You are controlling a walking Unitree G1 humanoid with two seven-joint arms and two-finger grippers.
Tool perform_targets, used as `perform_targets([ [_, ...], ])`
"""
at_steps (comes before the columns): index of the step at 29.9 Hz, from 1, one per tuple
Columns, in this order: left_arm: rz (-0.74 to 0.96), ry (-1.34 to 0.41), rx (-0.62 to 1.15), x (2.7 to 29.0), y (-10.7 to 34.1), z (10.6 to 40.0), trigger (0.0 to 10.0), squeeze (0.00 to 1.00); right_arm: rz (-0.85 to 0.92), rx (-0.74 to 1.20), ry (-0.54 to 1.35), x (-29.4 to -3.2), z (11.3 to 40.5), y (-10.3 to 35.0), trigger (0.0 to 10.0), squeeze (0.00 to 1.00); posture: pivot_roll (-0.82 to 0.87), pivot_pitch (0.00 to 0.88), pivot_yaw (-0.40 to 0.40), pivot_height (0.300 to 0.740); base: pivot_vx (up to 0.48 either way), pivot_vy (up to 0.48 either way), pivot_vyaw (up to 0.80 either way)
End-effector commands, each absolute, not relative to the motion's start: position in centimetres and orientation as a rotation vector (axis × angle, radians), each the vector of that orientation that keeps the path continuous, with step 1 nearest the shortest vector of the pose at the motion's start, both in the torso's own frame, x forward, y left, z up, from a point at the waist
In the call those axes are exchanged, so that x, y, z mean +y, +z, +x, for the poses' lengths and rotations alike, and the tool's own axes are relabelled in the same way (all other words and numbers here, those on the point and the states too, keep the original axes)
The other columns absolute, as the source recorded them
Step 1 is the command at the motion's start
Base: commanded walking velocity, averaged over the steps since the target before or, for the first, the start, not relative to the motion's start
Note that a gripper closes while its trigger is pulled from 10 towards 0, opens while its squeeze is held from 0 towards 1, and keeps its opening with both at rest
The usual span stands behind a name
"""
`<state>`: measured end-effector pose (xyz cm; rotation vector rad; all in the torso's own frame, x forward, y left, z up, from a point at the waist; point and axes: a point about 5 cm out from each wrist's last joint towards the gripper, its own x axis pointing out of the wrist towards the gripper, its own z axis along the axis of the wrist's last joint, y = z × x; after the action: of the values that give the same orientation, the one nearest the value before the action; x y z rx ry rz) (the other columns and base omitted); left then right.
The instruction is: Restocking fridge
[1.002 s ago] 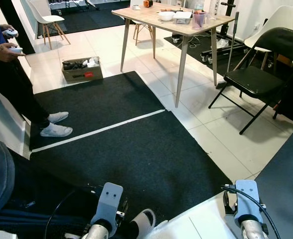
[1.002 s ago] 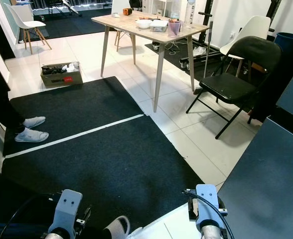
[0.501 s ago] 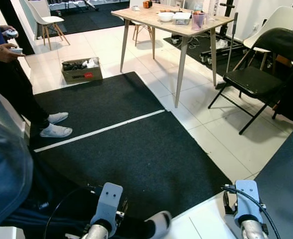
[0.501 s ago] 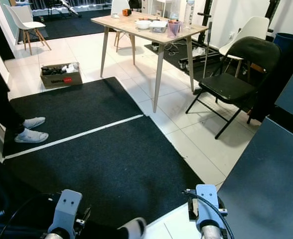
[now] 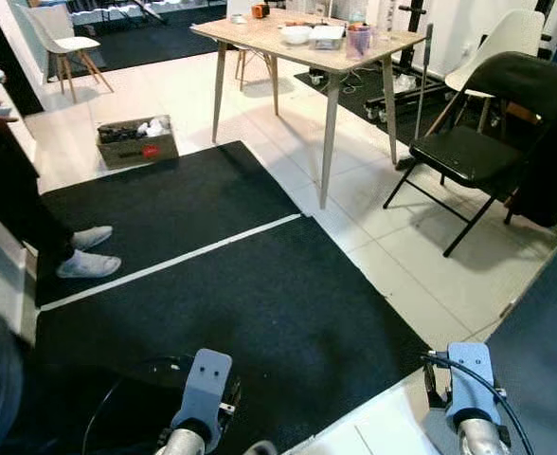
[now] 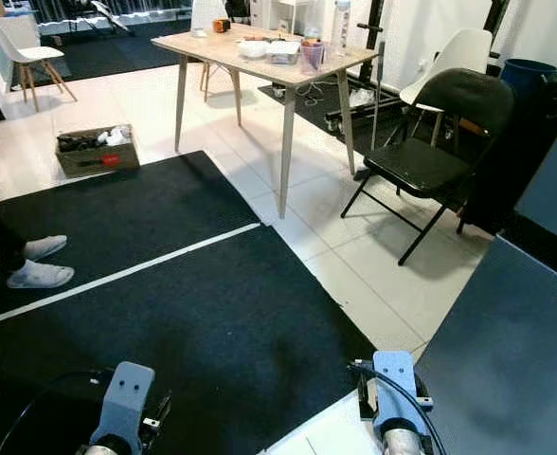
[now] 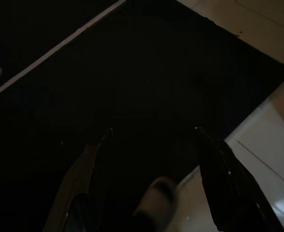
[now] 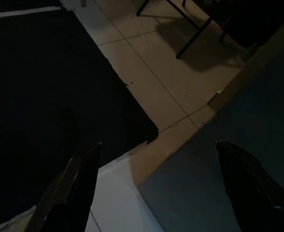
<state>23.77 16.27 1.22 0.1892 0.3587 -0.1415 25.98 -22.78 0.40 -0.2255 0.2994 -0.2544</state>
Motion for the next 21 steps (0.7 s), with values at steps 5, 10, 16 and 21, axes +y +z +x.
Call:
perform_targets([
  [5, 0.19, -0.119, 0.388, 16.95, 0.57, 23.15, 10.0, 0.0, -0.213, 0.296, -0.248, -22.32, 26.12, 0.38, 10.0, 0.0, -0.08, 0.103, 0.031, 0.74, 0.377, 0.0, 0.0],
  [10, 0.191, -0.118, 0.389, 16.98, 0.53, 23.11, 10.0, 0.0, -0.213, 0.298, -0.249, -22.33, 26.08, 0.35, 10.0, 0.0, -0.08, 0.105, 0.031, 0.74, 0.374, 0.0, 0.0],
  [16, 0.192, -0.116, 0.391, 17.04, 0.48, 23.06, 10.0, 0.0, -0.211, 0.3, -0.248, -22.29, 26.04, 0.29, 10.0, 0.0, -0.08, 0.105, 0.031, 0.74, 0.371, 0.0, 0.0],
  [21, 0.191, -0.115, 0.391, 17.05, 0.45, 23.05, 10.0, 0.0, -0.21, 0.299, -0.248, -22.25, 26.08, 0.3, 10.0, 0.0, -0.08, 0.105, 0.031, 0.74, 0.37, 0.0, 0.0],
])
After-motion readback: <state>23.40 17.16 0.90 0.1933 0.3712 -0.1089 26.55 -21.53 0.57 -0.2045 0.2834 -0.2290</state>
